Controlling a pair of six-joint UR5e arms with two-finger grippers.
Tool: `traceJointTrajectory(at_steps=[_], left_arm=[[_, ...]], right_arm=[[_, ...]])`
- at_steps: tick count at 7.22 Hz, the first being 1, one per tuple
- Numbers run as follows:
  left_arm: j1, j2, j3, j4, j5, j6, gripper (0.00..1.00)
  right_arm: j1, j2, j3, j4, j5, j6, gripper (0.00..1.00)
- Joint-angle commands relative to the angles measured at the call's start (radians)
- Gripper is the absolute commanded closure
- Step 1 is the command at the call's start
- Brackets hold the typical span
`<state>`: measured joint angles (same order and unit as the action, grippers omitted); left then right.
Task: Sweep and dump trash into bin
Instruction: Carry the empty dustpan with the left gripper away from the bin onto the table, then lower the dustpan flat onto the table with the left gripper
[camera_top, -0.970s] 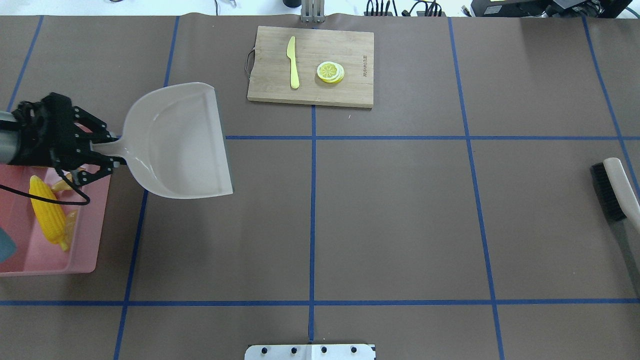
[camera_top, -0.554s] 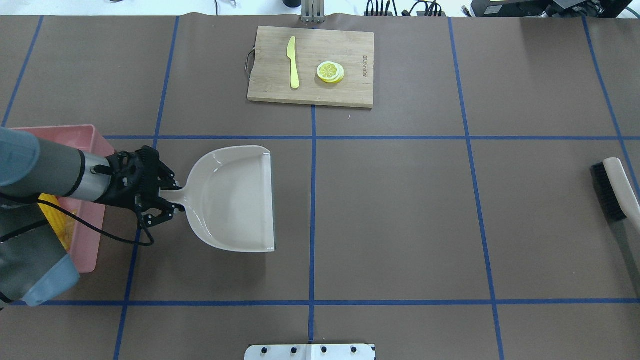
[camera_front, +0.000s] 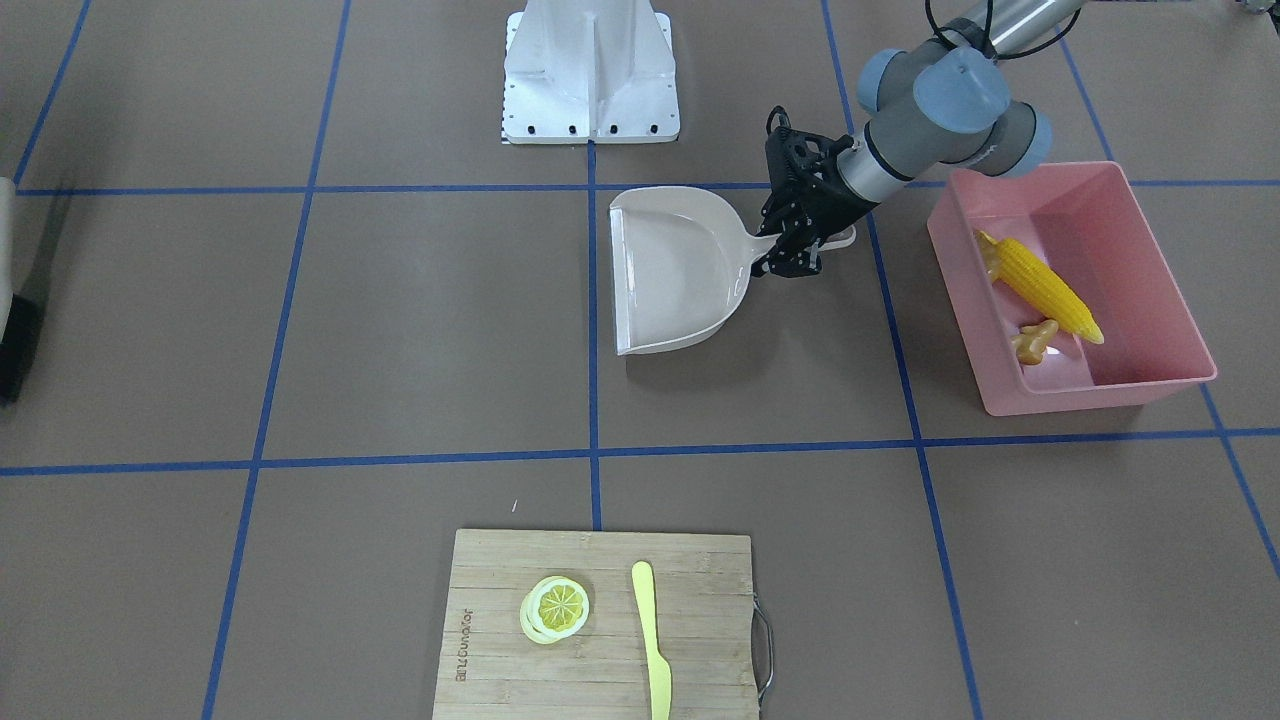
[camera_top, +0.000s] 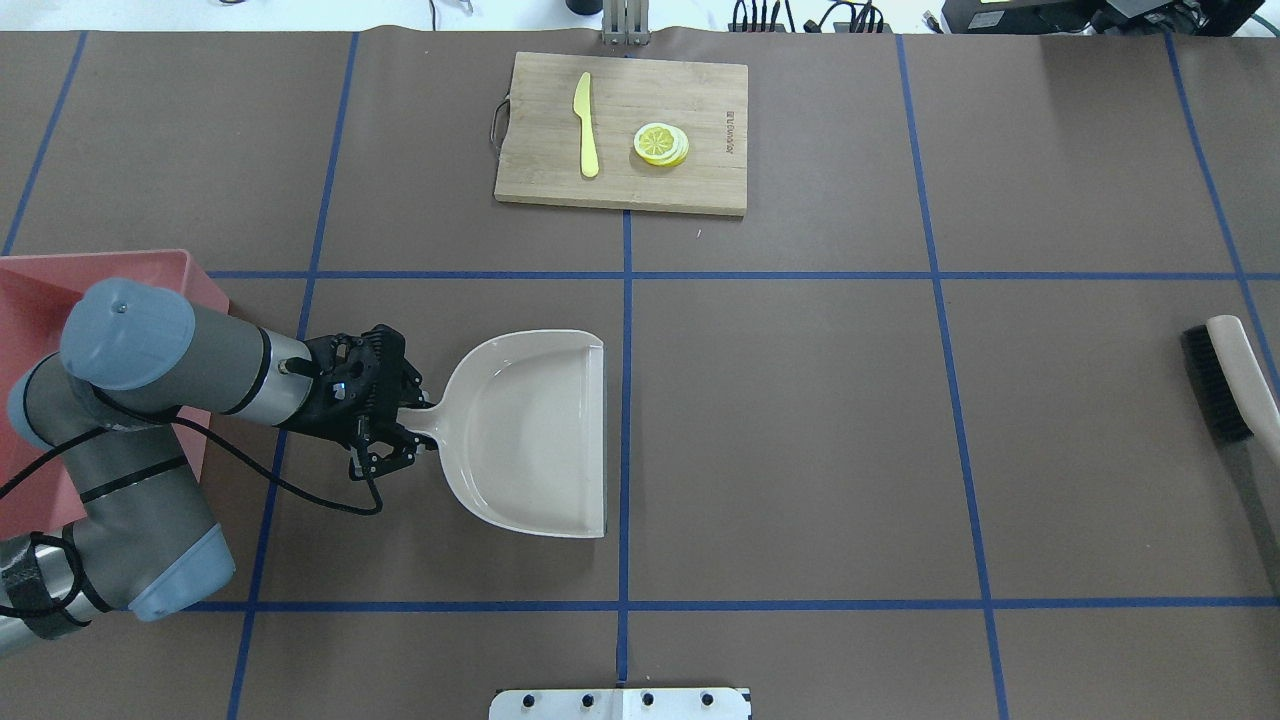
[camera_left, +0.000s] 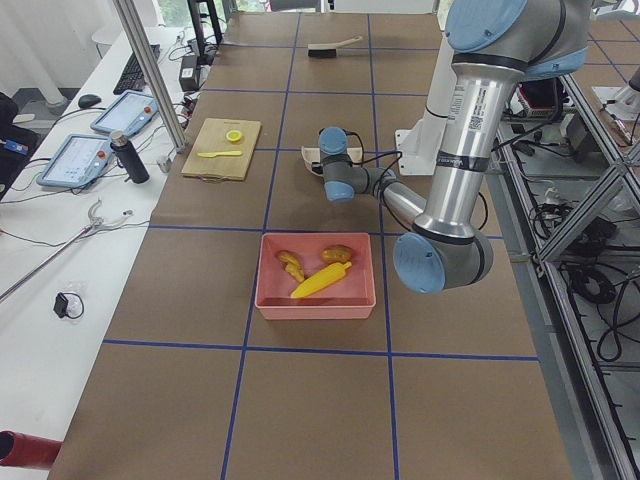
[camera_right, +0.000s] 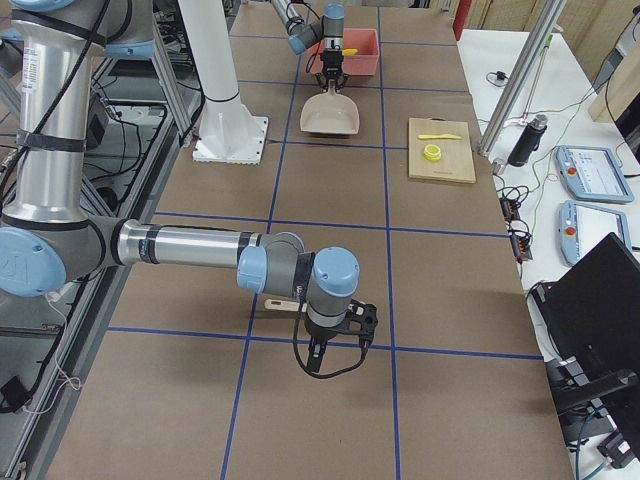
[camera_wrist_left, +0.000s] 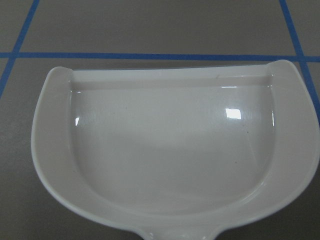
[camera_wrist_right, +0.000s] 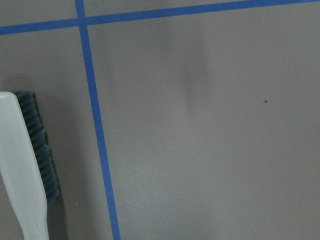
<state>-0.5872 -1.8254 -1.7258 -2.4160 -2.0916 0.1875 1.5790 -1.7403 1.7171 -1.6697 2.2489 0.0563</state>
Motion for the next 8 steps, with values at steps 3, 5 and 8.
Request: traceJointTrajectory(at_steps=[3, 5, 8], left_arm=[[0.001, -0.038, 0.061, -0.003, 0.102, 0.111, 1.0], [0.003, -0.038, 0.058, -0.002, 0.1, 0.11, 1.0], [0.003, -0.04, 0.06, 0.005, 0.1, 0.092, 1.0]], right_arm=[[0.001, 0.005, -0.002, -0.001, 0.003, 0.001, 0.0], [0.001, 0.007, -0.005, 0.001, -0.003, -0.003, 0.0], [-0.001, 0.01, -0.005, -0.001, -0.005, -0.003, 0.0]])
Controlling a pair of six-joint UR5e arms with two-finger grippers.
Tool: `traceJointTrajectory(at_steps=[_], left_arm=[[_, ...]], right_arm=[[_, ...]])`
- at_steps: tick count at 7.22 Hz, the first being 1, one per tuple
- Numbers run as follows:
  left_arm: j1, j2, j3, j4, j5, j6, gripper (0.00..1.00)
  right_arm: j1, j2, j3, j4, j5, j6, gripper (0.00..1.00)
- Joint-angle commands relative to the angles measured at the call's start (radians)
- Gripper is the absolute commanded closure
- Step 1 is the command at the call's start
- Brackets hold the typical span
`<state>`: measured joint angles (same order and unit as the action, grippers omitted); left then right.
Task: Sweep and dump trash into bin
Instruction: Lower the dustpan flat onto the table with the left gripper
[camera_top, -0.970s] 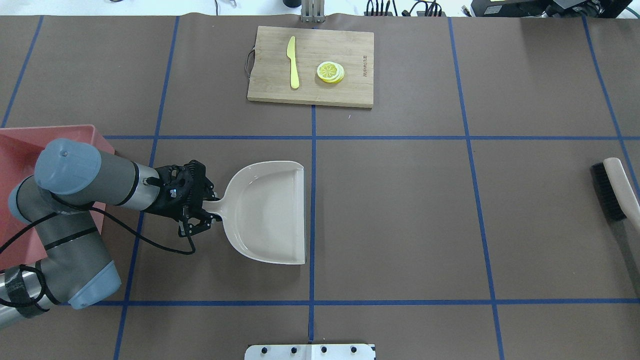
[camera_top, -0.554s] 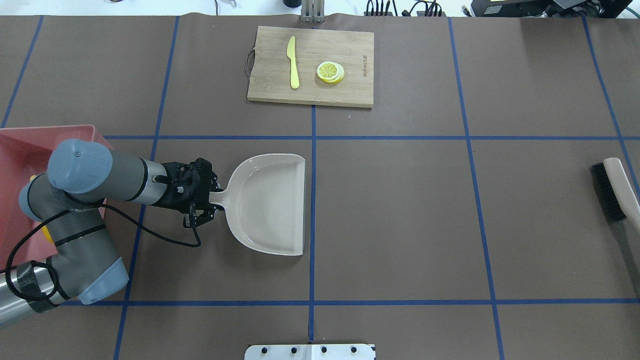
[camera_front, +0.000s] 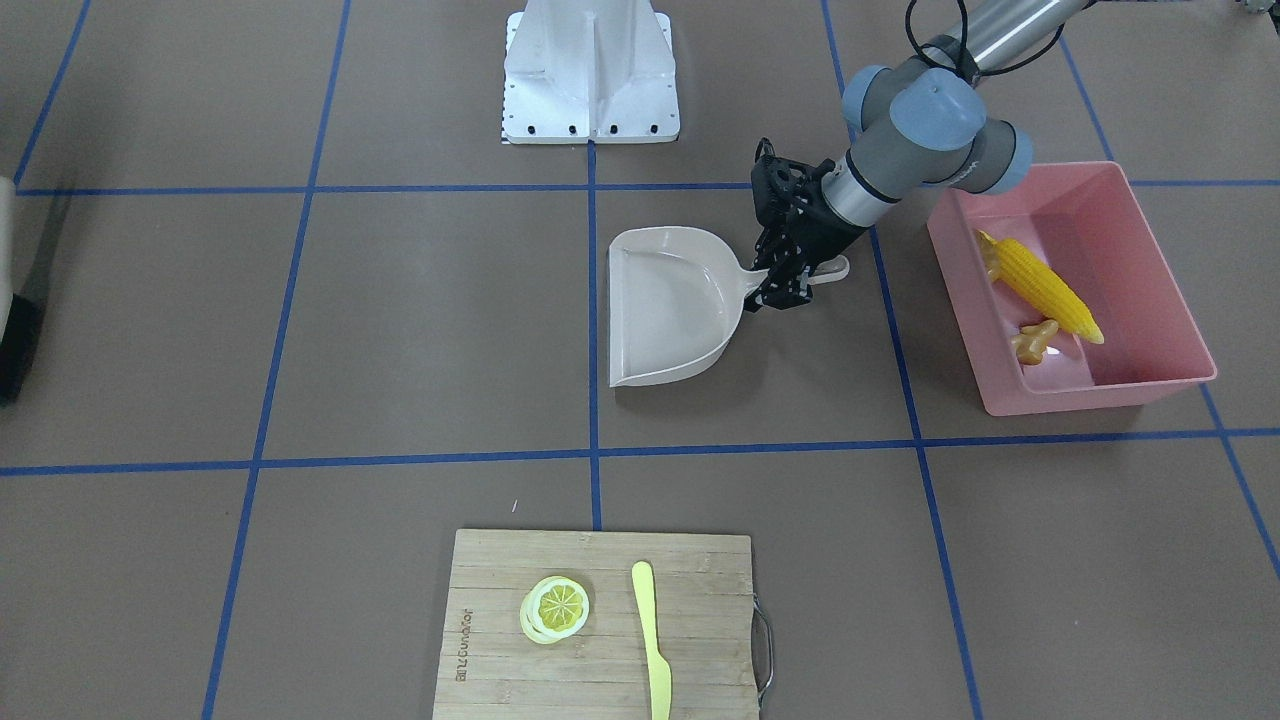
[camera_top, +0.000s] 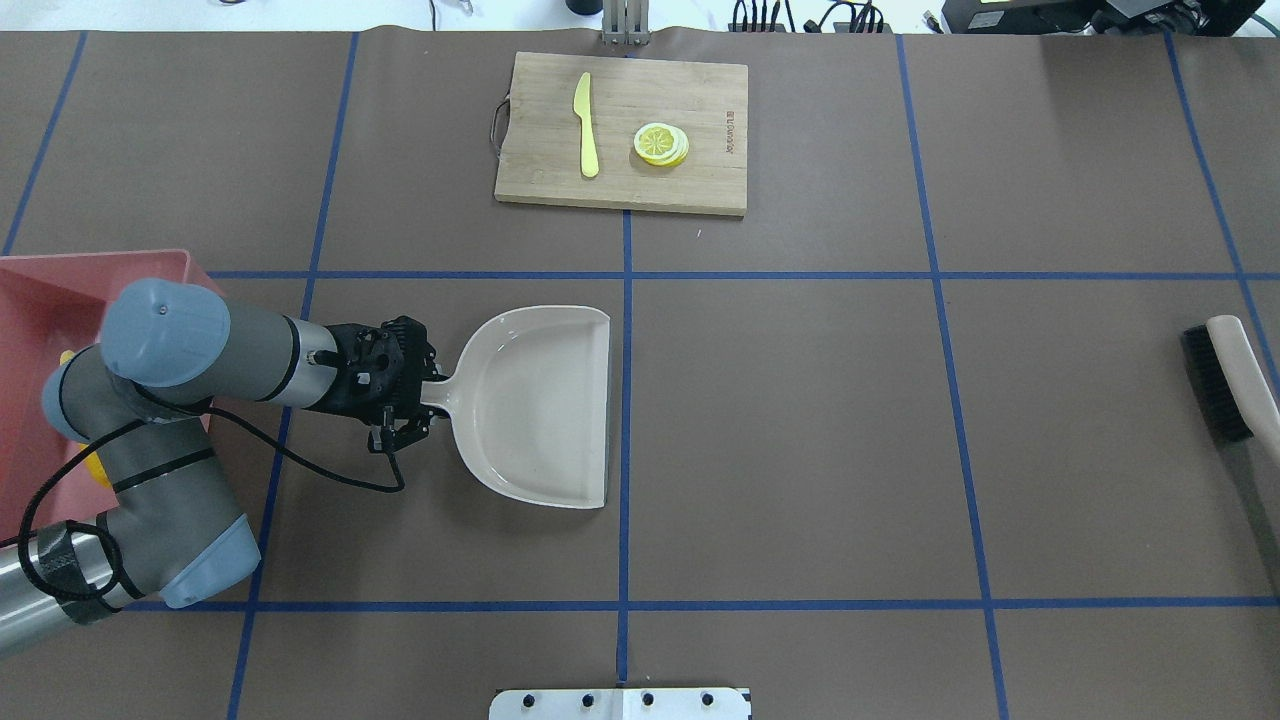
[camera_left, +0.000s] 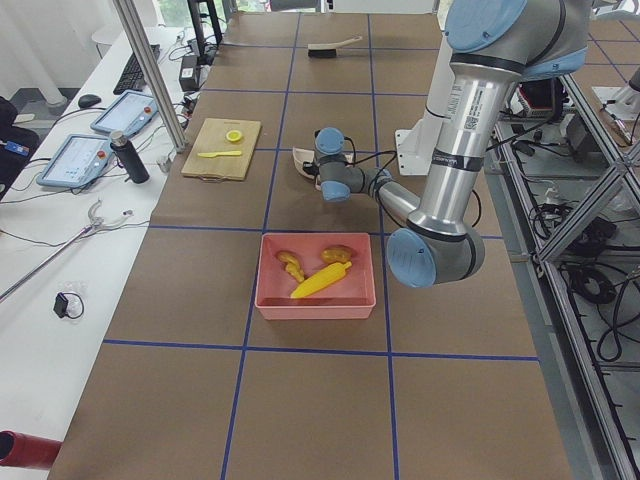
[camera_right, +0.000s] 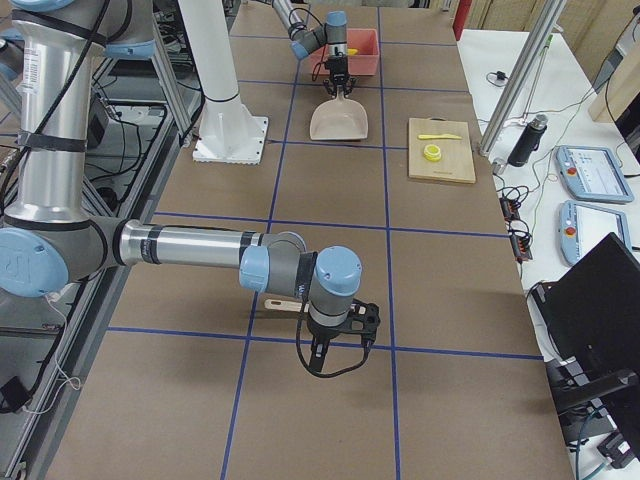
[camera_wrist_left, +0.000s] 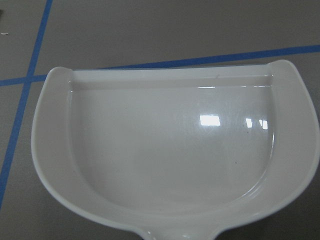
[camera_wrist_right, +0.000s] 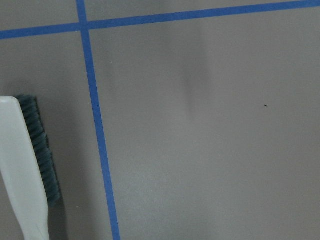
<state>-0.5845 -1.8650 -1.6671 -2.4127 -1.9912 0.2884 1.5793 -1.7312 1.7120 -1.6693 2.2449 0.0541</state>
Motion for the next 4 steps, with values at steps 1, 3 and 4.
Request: traceJointTrajectory(at_steps=[1, 3, 4], left_arm=[[0.0, 0.0, 0.003, 0.003, 0.0, -0.026, 1.0], [0.003, 0.0, 0.001, 0.003, 0.0, -0.086, 1.0], [0.005, 0.0, 0.003, 0.004, 0.0, -0.086, 1.0]], right_arm=[[0.001, 0.001, 0.0, 0.0, 0.001, 0.001, 0.0], [-0.001, 0.004, 0.001, 0.0, 0.002, 0.001, 0.0], [0.001, 0.004, 0.001, 0.0, 0.002, 0.001, 0.0]])
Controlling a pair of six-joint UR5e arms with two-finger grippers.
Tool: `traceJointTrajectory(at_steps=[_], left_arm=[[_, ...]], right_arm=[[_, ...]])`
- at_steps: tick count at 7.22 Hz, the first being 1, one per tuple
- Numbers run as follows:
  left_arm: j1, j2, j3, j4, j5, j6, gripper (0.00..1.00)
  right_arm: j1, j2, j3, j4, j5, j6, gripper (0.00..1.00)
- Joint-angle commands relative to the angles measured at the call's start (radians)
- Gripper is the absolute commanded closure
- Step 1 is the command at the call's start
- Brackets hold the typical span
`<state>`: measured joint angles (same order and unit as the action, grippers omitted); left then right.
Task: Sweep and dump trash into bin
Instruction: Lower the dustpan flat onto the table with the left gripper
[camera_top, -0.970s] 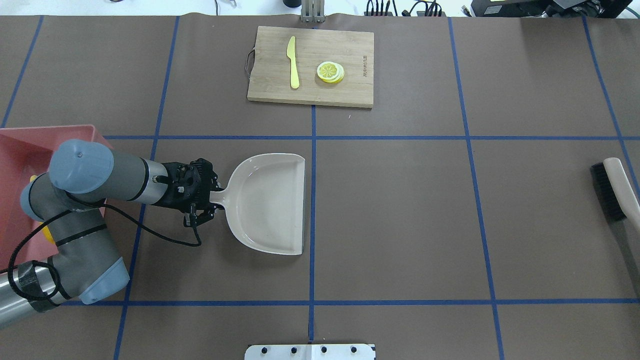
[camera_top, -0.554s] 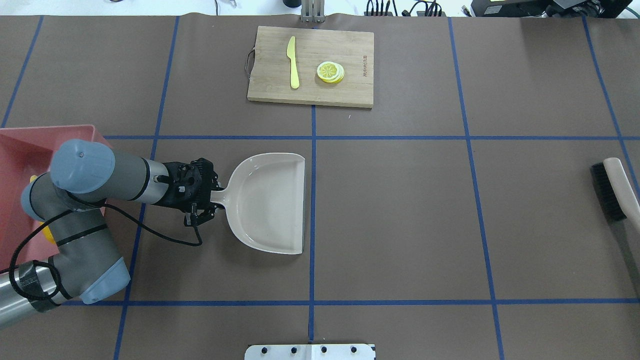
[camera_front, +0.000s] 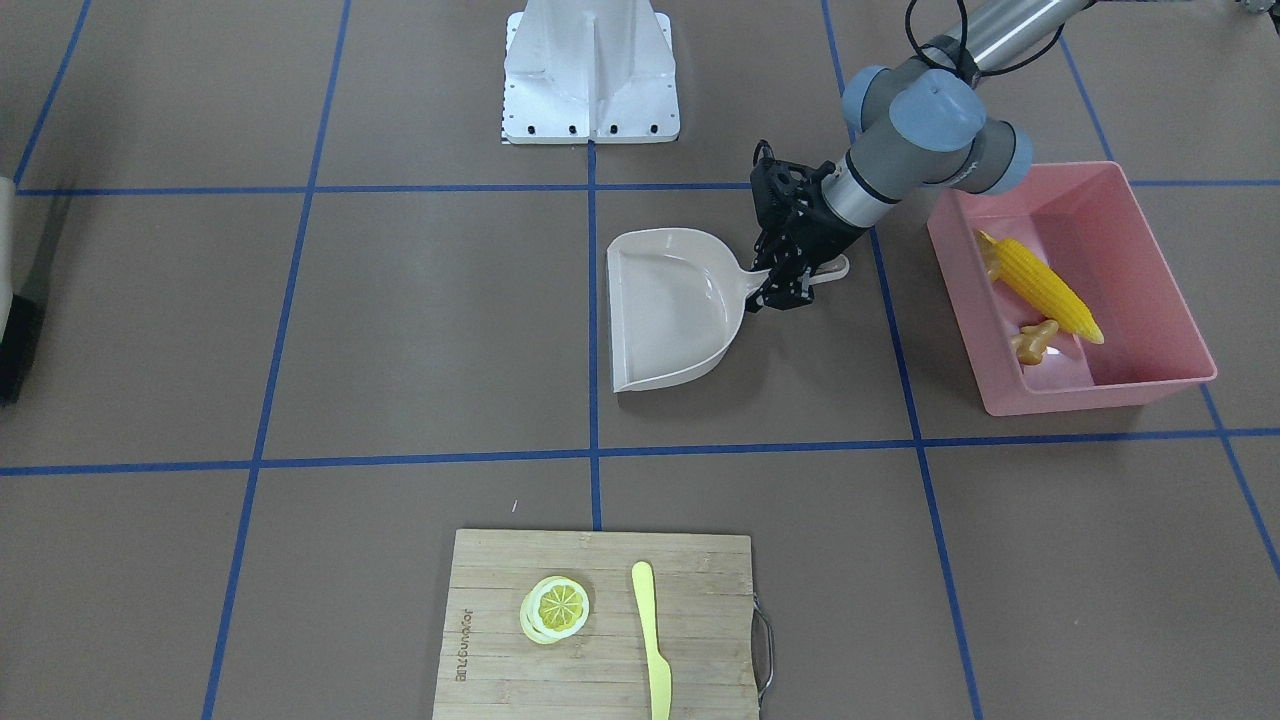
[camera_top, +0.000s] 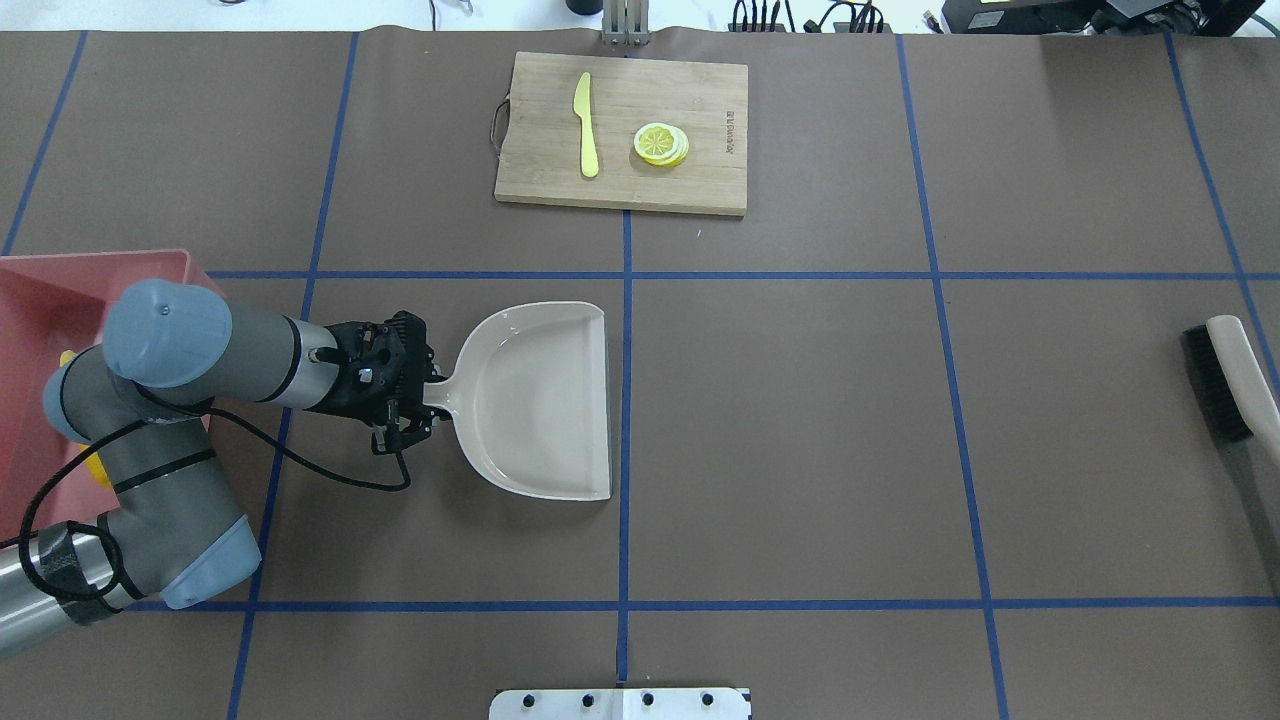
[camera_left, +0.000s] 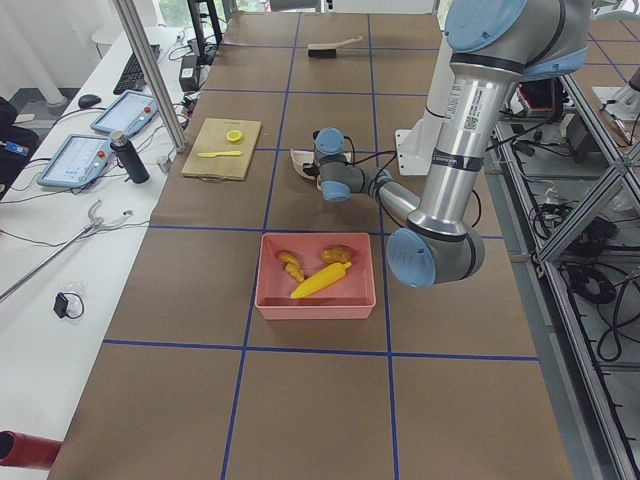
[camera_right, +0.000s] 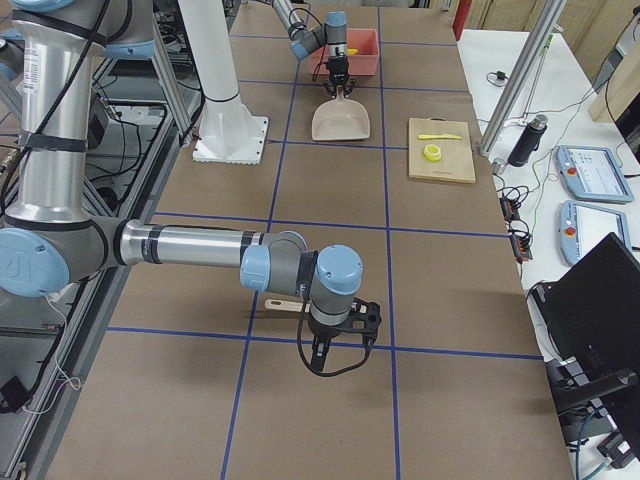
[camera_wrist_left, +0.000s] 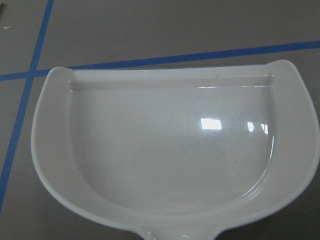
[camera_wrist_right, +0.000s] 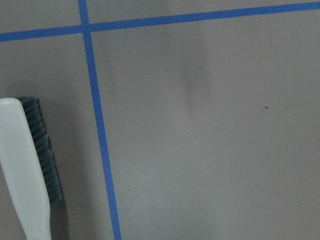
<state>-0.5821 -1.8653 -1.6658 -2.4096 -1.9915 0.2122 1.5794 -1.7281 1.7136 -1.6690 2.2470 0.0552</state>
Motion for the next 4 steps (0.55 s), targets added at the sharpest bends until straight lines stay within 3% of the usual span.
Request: traceJointTrajectory(at_steps=[1, 4], left_arm=[[0.004, 0.0, 0.0, 0.021, 0.0, -0.007, 1.0], [0.011, -0.018, 0.009, 0.027, 0.0, -0.002, 1.0]], right_arm=[[-0.001, 0.001, 0.0, 0.0, 0.002, 0.0, 0.0], [0.001, 0.002, 0.003, 0.0, 0.003, 0.0, 0.0]])
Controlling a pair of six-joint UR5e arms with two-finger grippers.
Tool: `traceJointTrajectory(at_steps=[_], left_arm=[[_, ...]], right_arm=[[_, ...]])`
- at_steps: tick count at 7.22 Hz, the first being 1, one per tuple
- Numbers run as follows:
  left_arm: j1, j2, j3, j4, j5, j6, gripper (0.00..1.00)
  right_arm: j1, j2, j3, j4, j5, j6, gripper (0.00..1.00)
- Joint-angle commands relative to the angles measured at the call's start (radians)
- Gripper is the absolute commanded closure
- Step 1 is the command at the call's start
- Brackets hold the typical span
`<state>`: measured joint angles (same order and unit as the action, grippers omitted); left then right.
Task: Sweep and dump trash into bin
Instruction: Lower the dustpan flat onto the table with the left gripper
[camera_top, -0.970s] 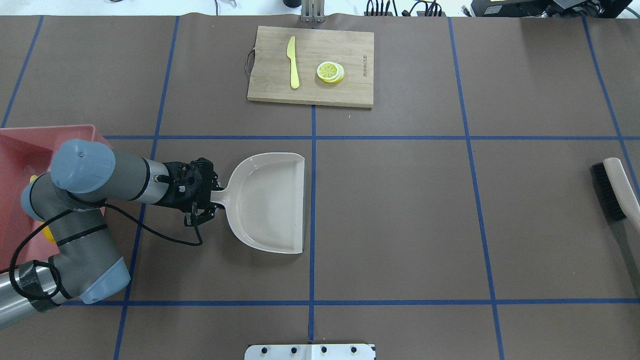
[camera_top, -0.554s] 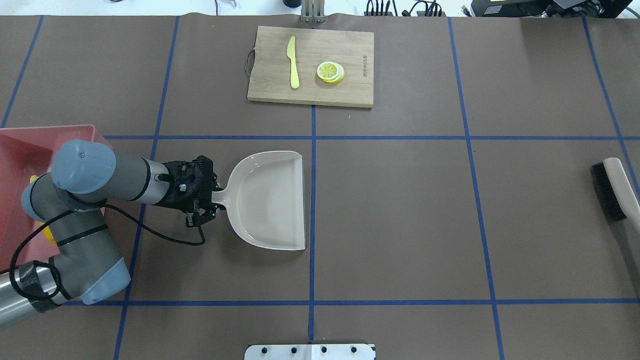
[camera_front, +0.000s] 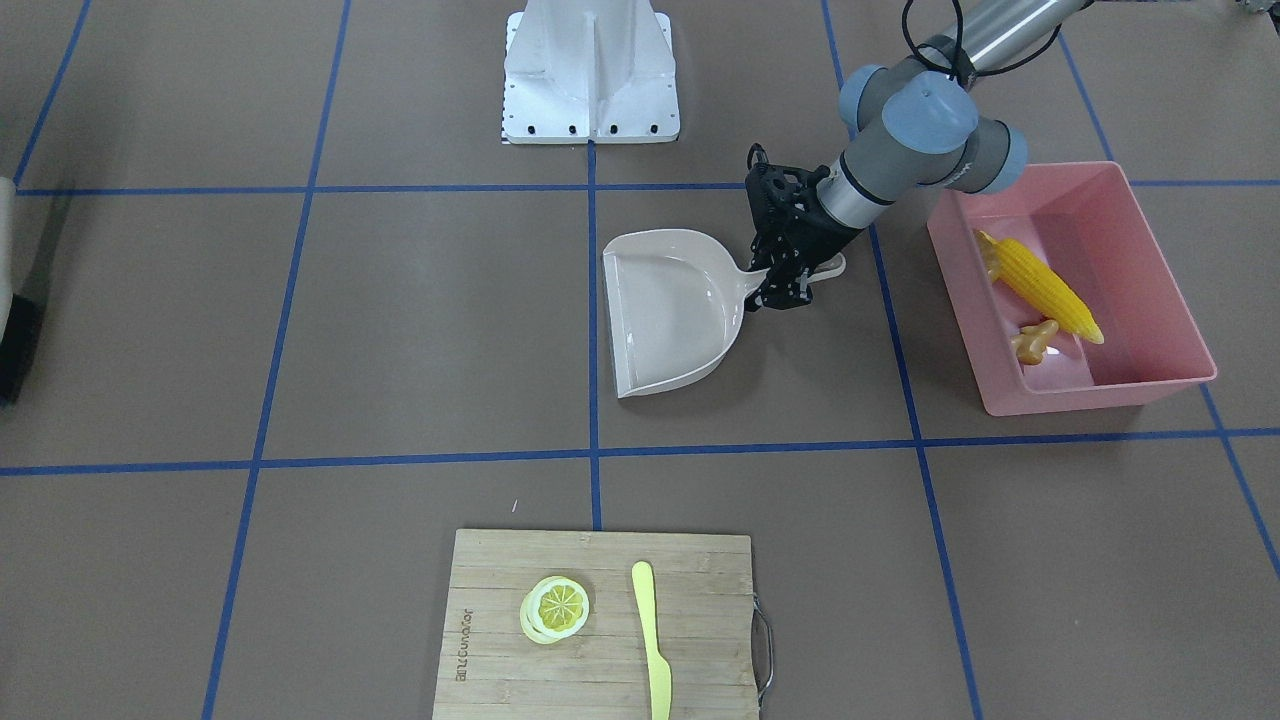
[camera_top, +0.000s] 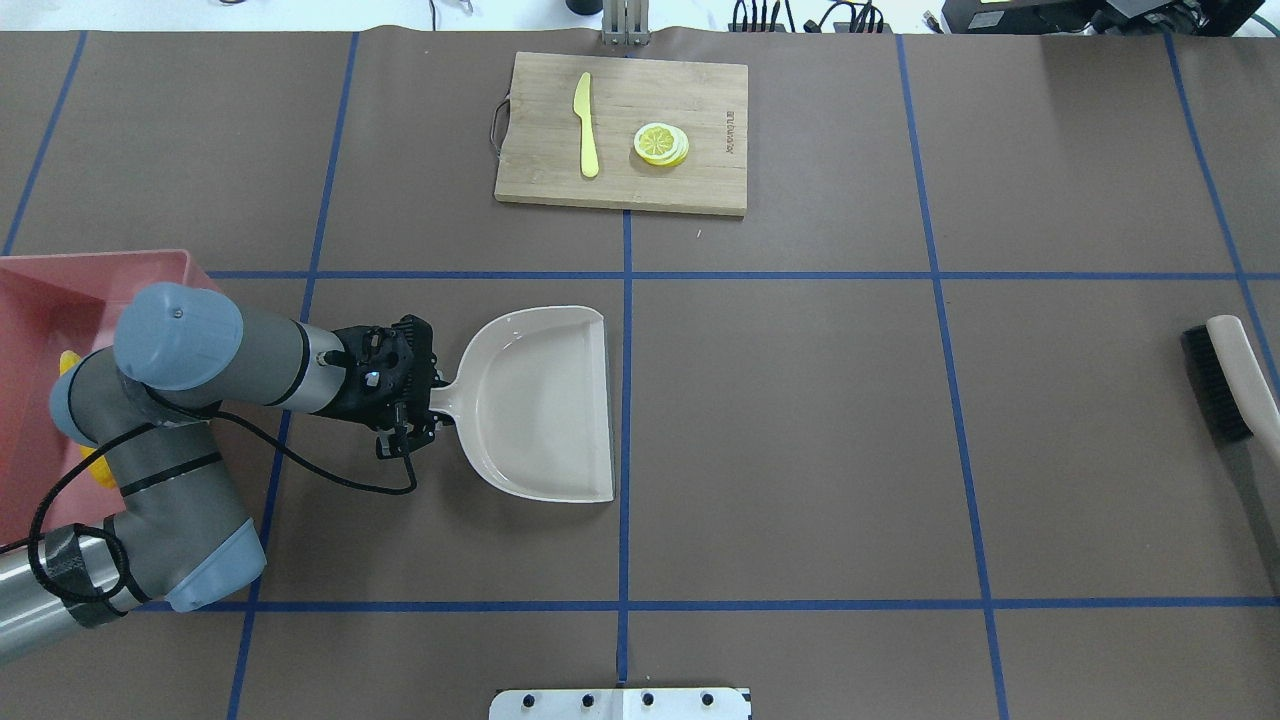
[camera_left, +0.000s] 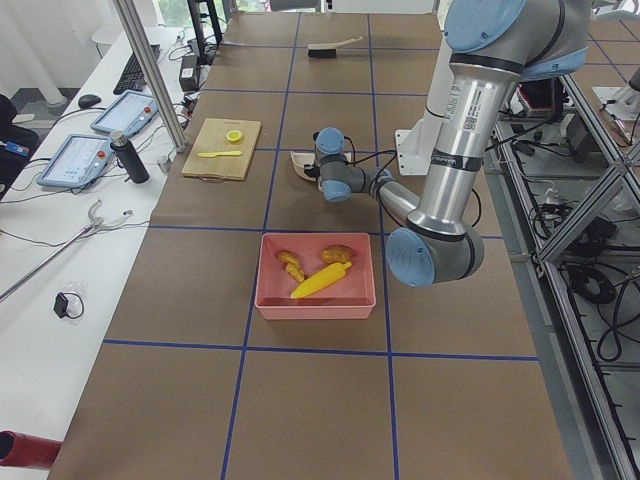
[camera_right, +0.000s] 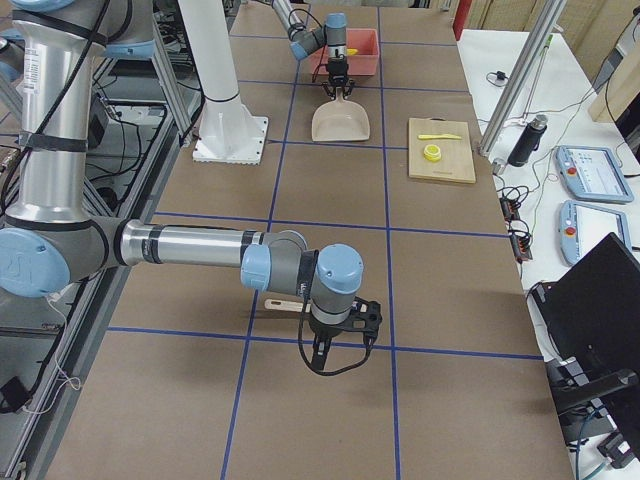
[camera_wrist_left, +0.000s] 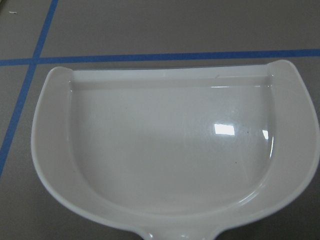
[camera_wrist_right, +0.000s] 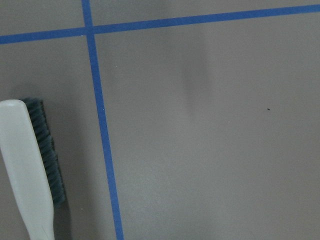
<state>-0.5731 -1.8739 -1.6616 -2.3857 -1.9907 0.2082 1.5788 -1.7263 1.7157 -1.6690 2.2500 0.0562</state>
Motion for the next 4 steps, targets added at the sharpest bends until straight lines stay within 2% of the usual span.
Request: traceJointTrajectory(at_steps=[1, 4], left_arm=[[0.004, -0.016, 0.011, 0.002, 0.0, 0.007, 1.0], [0.004, -0.017, 0.011, 0.002, 0.0, 0.01, 1.0]], right_arm=[[0.0, 0.001, 0.001, 0.0, 0.0, 0.001, 0.0], [0.0, 0.002, -0.001, 0.0, -0.001, -0.004, 0.0]])
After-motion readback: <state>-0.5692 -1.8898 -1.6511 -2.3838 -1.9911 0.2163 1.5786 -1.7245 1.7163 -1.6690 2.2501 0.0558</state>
